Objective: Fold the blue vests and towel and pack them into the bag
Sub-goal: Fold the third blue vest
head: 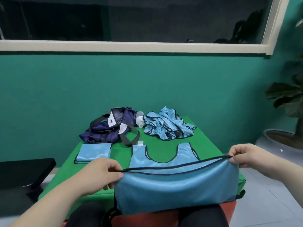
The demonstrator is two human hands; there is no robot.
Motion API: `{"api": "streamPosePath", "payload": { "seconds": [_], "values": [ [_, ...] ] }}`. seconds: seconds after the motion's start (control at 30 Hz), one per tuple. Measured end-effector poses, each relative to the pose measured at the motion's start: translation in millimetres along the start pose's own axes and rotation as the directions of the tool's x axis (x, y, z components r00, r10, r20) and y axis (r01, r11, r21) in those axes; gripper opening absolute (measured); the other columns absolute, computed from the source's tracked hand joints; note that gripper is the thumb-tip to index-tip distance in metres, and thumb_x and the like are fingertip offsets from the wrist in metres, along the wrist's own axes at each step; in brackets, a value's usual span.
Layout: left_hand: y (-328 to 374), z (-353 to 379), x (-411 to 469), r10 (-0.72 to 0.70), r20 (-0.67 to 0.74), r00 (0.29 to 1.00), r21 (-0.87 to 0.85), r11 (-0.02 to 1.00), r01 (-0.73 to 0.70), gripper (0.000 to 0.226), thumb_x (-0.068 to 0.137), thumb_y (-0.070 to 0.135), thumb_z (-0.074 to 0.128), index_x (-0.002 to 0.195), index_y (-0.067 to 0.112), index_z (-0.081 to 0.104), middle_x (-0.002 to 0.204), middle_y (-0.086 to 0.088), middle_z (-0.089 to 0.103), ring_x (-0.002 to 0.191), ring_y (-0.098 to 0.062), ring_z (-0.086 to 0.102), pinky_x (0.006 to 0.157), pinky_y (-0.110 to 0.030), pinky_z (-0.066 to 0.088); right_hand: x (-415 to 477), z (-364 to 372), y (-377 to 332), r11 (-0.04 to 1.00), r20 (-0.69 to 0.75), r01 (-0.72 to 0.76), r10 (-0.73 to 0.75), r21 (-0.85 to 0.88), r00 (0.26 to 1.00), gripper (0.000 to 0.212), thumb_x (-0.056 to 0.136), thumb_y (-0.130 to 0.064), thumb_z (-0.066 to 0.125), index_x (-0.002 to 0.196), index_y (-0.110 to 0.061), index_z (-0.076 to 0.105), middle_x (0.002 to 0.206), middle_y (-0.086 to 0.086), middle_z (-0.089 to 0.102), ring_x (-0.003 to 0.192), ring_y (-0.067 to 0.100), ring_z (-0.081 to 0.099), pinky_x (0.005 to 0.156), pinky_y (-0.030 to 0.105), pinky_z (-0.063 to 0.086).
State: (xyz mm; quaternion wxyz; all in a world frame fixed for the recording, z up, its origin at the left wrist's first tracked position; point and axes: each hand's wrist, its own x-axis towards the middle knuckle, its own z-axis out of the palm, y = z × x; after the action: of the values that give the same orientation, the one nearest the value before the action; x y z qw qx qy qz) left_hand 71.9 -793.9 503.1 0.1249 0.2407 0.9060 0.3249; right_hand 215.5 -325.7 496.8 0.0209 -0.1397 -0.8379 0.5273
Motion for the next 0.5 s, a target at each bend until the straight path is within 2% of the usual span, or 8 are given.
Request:
{"api": "streamPosePath", "payload": {
  "seconds": [0.1, 0.2, 0.37, 0.5],
  "values": [
    [-4.8, 0.3, 11.8, 0.003, -0.063, 0.998, 0.018, 1.0, -0.002, 0.008, 0.088, 0.028, 0.072, 0.08, 0.025, 0.072, 0.061, 0.014, 0.064, 0.05, -0.004, 0.052, 0.053, -0.02, 0.043, 9.1, 3.3, 0.0, 0.999, -0.038, 0.014, -0.013, 0.031, 0.999, 0.014, 0.083, 0.006, 0.066, 0.077, -0.005, 0.062, 0.073, 0.009, 0.052, 0.071, 0.021, 0.046, 0.069, 0.034, 0.04],
    [-9.2, 1.0, 30.8, 0.02, -0.093, 0.995, 0.031, 0.999, -0.017, 0.008, 0.087, 0.029, 0.073, 0.079, 0.027, 0.072, 0.06, 0.024, 0.062, 0.049, 0.004, 0.049, 0.052, -0.014, 0.037, 22.7, 8.6, -0.5, 0.996, -0.101, 0.018, -0.009, 0.091, 0.995, 0.015, 0.085, 0.008, 0.062, 0.077, -0.005, 0.06, 0.072, 0.01, 0.05, 0.068, 0.021, 0.044, 0.064, 0.033, 0.039],
    [-19.1, 5.5, 74.2, -0.003, -0.134, 0.991, -0.043, 0.999, -0.003, 0.012, 0.087, 0.03, 0.073, 0.075, 0.028, 0.073, 0.069, 0.018, 0.067, 0.056, 0.002, 0.052, 0.06, -0.023, 0.04, 63.4, 15.9, 3.6, 0.991, -0.217, -0.008, 0.038, 0.135, 0.975, 0.017, 0.085, 0.008, 0.061, 0.077, -0.007, 0.057, 0.066, 0.007, 0.049, 0.058, 0.016, 0.045, 0.057, 0.028, 0.038],
    [-28.5, 9.8, 119.2, -0.015, -0.169, 0.986, -0.072, 0.997, 0.002, 0.013, 0.088, 0.03, 0.073, 0.076, 0.035, 0.073, 0.074, 0.012, 0.071, 0.065, -0.008, 0.058, 0.066, -0.027, 0.045, 112.2, 19.8, 11.3, 0.989, -0.321, -0.043, 0.087, 0.142, 0.943, 0.017, 0.083, 0.004, 0.063, 0.072, -0.009, 0.061, 0.071, 0.01, 0.051, 0.068, 0.021, 0.046, 0.061, 0.03, 0.038]
  ]
}}
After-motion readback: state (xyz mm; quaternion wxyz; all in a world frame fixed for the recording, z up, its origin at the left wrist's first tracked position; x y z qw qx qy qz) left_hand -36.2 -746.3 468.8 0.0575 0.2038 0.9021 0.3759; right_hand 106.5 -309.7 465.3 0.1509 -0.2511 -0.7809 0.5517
